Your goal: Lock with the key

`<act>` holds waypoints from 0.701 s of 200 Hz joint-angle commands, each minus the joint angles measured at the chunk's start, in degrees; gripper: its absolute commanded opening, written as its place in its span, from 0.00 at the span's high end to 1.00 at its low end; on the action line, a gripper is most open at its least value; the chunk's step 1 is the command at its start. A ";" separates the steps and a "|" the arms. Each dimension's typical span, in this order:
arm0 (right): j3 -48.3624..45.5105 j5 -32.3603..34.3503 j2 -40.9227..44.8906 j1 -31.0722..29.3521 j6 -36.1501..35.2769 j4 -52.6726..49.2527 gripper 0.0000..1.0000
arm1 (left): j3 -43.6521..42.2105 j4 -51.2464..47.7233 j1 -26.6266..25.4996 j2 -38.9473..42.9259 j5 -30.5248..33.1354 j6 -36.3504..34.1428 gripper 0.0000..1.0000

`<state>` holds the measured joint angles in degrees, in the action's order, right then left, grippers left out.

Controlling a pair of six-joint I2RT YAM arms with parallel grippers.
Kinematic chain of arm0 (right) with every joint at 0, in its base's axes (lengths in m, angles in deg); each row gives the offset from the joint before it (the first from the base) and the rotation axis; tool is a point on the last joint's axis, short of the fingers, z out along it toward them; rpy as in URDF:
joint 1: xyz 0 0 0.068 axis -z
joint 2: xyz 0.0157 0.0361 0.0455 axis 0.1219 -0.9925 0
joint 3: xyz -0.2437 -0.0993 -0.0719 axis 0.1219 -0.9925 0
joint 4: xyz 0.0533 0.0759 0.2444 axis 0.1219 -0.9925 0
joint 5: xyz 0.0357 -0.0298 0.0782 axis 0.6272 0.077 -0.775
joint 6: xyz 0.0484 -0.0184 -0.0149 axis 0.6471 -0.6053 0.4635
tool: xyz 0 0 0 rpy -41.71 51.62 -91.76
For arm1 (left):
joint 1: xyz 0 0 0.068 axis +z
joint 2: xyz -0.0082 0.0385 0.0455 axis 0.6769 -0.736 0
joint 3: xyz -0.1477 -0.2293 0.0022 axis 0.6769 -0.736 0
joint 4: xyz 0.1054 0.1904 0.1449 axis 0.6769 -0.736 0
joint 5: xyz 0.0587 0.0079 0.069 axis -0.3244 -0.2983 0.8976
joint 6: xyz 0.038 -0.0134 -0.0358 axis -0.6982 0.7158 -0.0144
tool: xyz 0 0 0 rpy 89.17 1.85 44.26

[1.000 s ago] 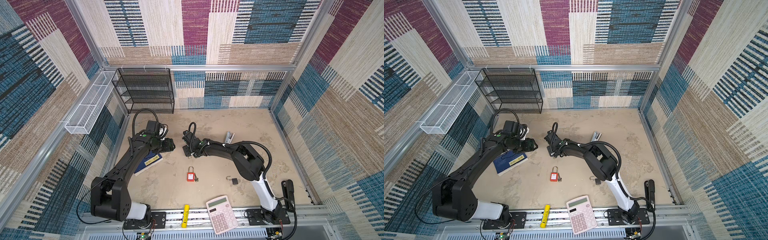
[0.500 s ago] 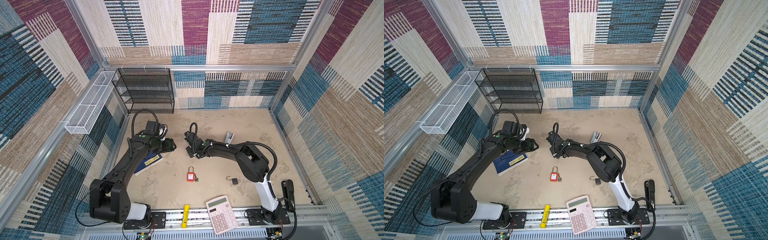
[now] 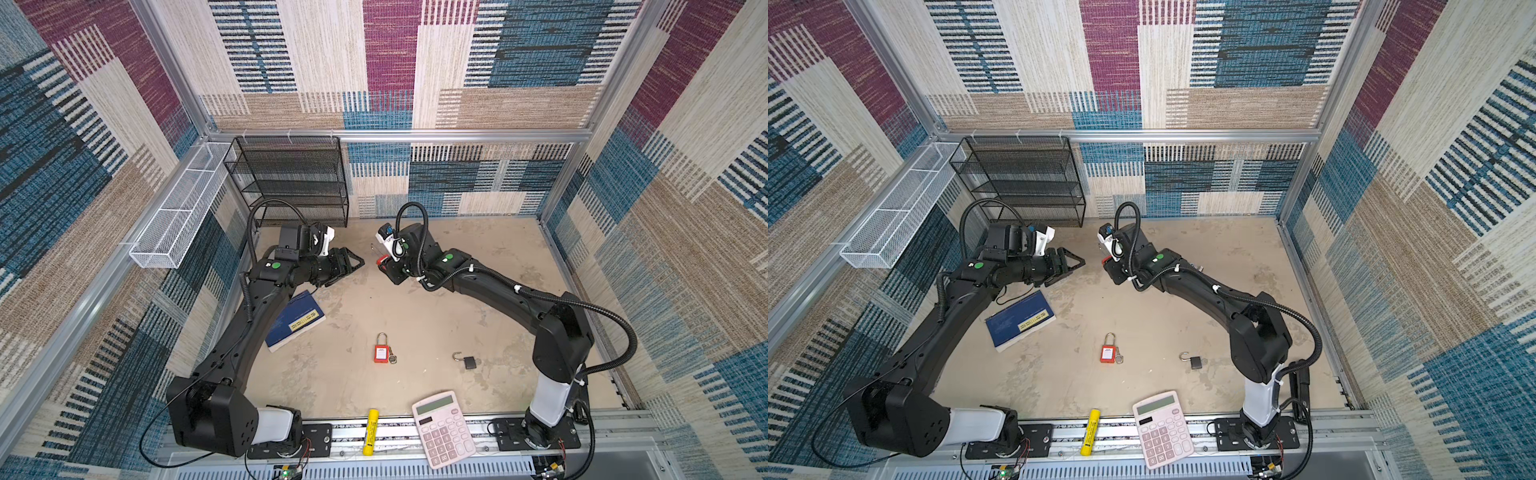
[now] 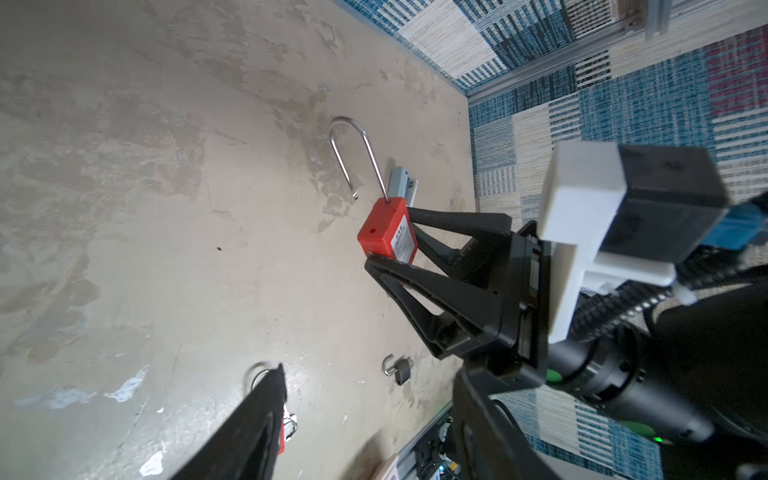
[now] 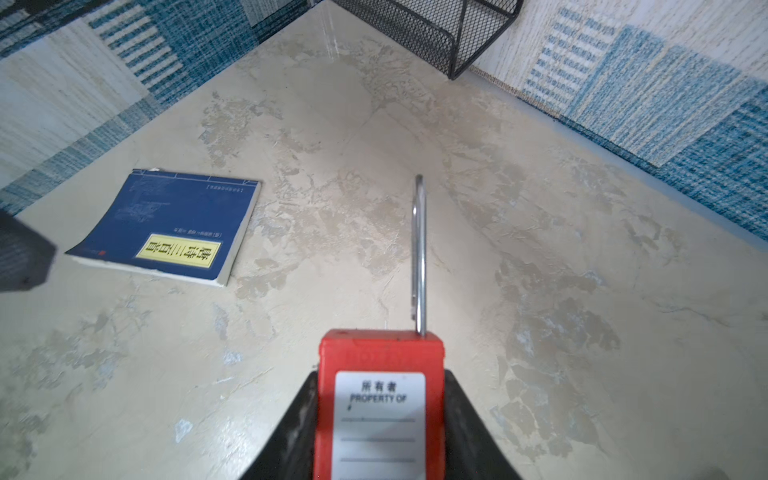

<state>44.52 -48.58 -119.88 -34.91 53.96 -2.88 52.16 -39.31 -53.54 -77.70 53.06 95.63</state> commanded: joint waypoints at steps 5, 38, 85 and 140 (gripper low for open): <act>-0.93 -8.54 3.22 0.23 -3.10 -1.95 0.68 | -0.27 3.04 -0.46 0.10 -4.15 3.87 0.35; 0.41 -10.22 4.23 0.23 -3.37 -2.65 0.67 | -2.09 6.33 -2.54 0.10 -5.40 5.14 0.37; 0.76 -11.56 5.22 0.17 -4.08 -2.27 0.68 | -2.51 9.53 -3.25 -0.52 -6.63 7.18 0.41; -1.57 -11.48 8.15 0.20 -5.24 0.71 0.68 | -2.10 11.97 -4.56 -2.39 -8.01 8.74 0.47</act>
<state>43.97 -59.24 -113.02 -34.76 49.80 -5.74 49.62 -30.58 -57.35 -79.38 46.76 102.76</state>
